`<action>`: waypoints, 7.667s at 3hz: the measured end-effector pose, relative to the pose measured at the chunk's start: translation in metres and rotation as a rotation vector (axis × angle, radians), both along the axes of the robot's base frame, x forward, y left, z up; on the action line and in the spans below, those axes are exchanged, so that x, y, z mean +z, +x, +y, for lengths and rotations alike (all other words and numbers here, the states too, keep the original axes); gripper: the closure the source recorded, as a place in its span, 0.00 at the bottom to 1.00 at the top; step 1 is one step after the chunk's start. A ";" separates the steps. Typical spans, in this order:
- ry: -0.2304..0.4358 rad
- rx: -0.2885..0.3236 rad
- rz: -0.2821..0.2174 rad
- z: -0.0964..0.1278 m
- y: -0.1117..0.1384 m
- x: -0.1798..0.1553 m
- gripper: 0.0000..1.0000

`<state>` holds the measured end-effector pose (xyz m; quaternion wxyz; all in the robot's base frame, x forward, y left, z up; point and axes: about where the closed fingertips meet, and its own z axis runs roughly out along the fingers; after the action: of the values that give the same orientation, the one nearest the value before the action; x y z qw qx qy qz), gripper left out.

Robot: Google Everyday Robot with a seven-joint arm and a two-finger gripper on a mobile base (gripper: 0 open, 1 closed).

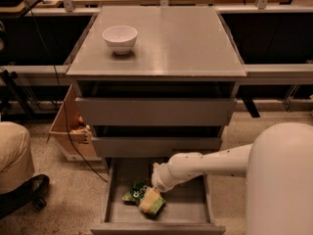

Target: Pick green rice chip bag from bottom drawer and place on counter

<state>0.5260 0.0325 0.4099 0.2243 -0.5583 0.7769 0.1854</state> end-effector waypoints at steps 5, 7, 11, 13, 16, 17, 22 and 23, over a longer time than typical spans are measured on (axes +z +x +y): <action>0.079 -0.036 0.039 -0.019 0.029 -0.167 0.00; 0.057 -0.051 0.064 -0.014 0.045 -0.218 0.00; 0.043 -0.128 0.107 -0.017 0.058 -0.284 0.39; 0.081 -0.147 0.074 -0.029 0.063 -0.247 0.94; 0.121 -0.173 0.139 -0.110 0.086 -0.136 1.00; 0.105 -0.139 0.243 -0.124 0.075 -0.118 1.00; -0.055 -0.064 0.080 -0.129 -0.006 0.015 1.00; -0.092 -0.045 0.015 -0.133 -0.016 0.071 1.00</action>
Offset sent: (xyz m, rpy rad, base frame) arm 0.0246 -0.0284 -0.1500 0.0803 -0.0250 -0.0250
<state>0.5098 -0.1007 0.4807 0.1968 -0.5490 0.7987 0.1484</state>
